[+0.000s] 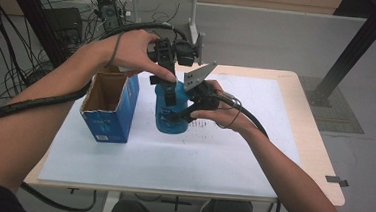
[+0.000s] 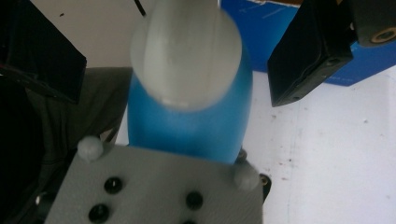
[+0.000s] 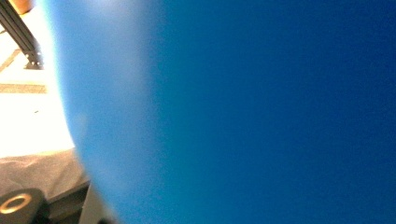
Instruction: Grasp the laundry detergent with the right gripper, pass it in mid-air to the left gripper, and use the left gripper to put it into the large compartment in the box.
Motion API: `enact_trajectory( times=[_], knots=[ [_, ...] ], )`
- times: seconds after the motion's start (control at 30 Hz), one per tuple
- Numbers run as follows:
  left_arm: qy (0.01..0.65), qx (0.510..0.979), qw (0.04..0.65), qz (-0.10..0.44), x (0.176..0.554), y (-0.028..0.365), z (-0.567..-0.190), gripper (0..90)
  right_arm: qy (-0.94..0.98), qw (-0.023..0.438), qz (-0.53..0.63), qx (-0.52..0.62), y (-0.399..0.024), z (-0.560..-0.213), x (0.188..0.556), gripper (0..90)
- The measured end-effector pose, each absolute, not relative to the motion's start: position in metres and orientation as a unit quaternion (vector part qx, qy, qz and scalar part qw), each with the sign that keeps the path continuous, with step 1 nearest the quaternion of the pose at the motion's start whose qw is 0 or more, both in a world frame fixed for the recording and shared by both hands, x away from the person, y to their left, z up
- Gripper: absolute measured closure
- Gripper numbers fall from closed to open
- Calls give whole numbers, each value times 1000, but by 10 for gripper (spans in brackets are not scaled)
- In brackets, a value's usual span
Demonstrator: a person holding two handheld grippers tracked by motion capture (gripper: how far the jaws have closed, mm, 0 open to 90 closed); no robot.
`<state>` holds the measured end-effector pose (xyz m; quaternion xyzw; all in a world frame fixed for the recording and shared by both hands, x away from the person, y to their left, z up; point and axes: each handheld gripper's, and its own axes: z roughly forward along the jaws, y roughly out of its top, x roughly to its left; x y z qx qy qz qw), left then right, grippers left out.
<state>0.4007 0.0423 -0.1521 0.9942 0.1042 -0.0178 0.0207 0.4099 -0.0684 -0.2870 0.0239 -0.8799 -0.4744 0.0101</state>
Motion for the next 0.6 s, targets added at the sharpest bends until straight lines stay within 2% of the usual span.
enact_trajectory(
  times=[0.6],
  knots=[
    [91, 995, 23, -21, 401, 41, -165, 53, -872, 10, -488, 27, -68, -283, 413, 440]
  ],
)
